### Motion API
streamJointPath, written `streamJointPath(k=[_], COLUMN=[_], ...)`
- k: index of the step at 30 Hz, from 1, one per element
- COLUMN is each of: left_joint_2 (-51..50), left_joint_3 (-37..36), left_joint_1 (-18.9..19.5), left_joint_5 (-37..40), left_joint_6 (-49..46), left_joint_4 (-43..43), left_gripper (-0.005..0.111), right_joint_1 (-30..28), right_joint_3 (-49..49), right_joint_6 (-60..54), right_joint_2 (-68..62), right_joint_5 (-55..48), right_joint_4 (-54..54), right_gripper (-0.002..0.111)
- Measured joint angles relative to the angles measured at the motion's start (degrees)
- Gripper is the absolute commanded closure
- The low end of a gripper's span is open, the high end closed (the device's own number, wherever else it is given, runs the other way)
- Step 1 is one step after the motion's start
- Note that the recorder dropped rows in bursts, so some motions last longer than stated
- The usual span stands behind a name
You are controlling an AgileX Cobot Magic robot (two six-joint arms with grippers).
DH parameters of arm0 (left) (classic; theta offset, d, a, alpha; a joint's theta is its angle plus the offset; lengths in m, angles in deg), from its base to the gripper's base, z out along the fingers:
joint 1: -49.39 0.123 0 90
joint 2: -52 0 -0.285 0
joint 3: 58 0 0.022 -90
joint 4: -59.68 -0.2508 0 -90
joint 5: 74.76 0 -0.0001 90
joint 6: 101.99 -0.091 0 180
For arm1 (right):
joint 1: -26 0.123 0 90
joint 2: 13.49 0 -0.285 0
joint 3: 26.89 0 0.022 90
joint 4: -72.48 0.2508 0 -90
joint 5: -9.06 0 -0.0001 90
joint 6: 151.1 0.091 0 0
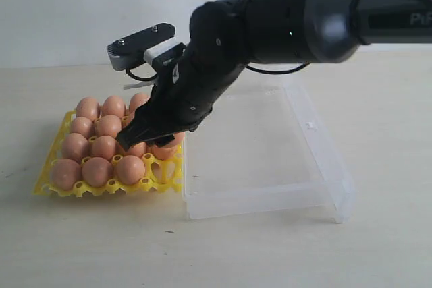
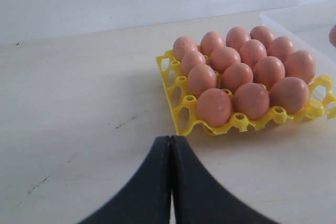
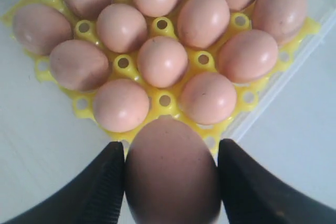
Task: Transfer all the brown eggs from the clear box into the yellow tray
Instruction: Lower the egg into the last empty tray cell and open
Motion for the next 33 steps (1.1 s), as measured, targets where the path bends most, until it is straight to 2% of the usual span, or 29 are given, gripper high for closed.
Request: streamJointPath(k=[10, 20, 33], left_joint_2=[0.0, 0.0, 0.0], left_joint_3=[0.0, 0.0, 0.0], left_joint_1=[0.0, 0.0, 0.0], left_joint_5=[0.0, 0.0, 0.0], left_joint_6=[0.0, 0.0, 0.0], left_joint_4=[0.0, 0.0, 0.0], left_gripper=[0.107, 0.107, 0.107], right_joint_1=[-0.9, -1.0, -1.0], right_joint_3=[13.8, 18.6, 18.7], right_joint_6=[-10.7, -14.6, -15.3], right_joint_2=[-11.4, -14.5, -14.5], right_joint_5=[-16.4, -21.5, -19.8], right_joint_4=[3.8, 4.3, 5.3], right_gripper=[0.108, 0.108, 0.108])
